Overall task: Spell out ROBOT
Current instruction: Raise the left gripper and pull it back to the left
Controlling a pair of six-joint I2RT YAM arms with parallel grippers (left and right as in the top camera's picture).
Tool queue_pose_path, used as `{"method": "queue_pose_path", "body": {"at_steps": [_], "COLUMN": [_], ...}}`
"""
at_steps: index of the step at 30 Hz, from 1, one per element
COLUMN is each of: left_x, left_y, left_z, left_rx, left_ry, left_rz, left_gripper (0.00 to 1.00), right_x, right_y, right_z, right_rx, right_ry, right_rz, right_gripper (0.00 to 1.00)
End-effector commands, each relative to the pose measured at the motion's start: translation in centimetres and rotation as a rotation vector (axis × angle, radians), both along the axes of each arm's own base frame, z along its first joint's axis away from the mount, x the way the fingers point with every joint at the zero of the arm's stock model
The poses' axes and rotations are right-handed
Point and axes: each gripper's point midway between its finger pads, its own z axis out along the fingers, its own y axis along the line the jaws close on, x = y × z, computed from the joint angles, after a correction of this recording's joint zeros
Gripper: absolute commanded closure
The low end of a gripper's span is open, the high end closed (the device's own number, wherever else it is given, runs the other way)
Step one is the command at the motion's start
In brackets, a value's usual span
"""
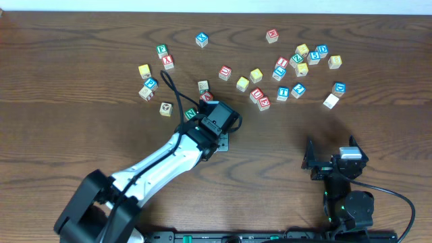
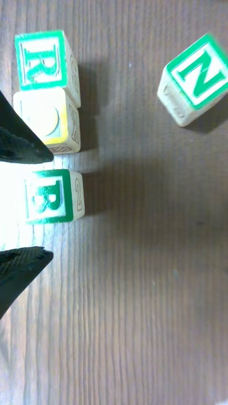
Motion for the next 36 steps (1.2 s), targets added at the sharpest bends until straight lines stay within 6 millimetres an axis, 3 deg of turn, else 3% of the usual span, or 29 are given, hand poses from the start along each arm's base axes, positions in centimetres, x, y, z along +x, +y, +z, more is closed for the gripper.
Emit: {"method": "queue_pose_path", "body": {"at_steps": [1,14,22,23,26,30,36], "left_x": [0.8,-0.6,-1.7,-1.6,-1.0,-0.7,-2.3], "left_y": [-0.5,0.8,3.8,4.2,6.3,9.4,15.4], "left_z": [2.8,9.8,13.1,13.5,14.9,17.0,20.1], "left_rx": [-0.037,-0.101,-0.123,-0.123,-0.099,-0.077,-0.015], "left_ry": [-0.064,-0.195,-0.247,-0.259,-0.322,-0.405,-0.512], "left_rz": [-0.015,-0.074,-0.024,-0.011,0.056,0.146,0.302], "left_gripper": [0.58,0.57,0.57,0.47,0.39,0.36,0.25], "right_x": [0.0,0.0,0.0,0.0,0.0,0.0,0.0], "right_y": [-0.2,-0.2,-0.2,-0.2,-0.2,-0.2,-0.2], "right_z": [-0.1,-0.1,-0.1,-0.1,-0.1,-0.1,-0.1], "right_rx": [0.01,0.01,0.01,0.01,0.01,0.01,0.01], "right_ry": [0.004,0.004,0.004,0.004,0.004,0.004,0.004], "right_rz": [-0.006,-0.006,-0.006,-0.006,-0.006,-0.006,-0.006], "right_gripper": [0.01,0.01,0.01,0.01,0.01,0.01,0.01]}}
